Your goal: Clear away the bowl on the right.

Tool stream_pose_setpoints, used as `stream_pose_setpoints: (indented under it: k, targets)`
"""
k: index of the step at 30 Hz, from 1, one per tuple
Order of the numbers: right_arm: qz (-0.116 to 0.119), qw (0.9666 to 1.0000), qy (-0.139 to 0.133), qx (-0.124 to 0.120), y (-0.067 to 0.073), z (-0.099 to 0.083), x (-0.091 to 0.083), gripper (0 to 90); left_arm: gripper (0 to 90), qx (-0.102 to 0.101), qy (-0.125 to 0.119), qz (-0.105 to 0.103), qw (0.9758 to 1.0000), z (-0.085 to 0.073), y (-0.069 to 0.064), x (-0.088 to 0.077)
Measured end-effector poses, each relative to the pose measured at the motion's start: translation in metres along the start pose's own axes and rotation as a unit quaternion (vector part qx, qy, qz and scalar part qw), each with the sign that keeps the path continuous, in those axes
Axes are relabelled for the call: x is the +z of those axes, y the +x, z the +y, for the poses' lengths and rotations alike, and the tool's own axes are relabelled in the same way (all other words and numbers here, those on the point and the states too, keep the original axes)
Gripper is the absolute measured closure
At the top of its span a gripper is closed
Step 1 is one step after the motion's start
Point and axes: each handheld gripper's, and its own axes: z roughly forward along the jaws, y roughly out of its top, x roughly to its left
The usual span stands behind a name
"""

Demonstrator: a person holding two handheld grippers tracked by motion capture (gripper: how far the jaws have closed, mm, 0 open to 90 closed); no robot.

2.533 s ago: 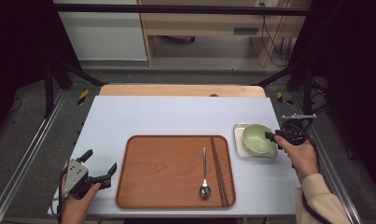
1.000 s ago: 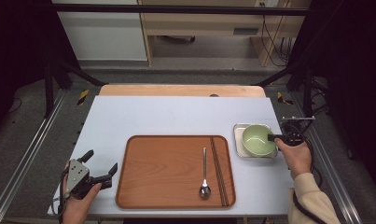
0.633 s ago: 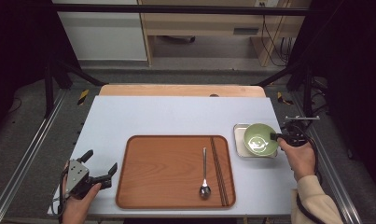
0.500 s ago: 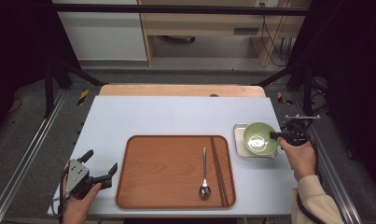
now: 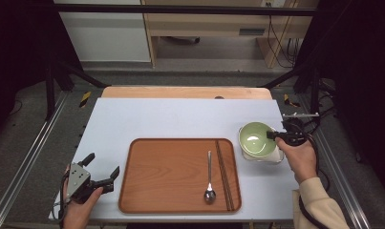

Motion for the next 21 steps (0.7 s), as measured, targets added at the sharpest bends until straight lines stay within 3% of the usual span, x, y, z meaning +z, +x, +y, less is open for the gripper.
stream_pose_setpoints:
  k: [21]
  targets:
    - [0.054,0.9973,0.004,-0.048,0.061,0.015,0.007,83.9,2.5,-0.001,-0.001,0.0,1.0,0.0,0.0,0.0]
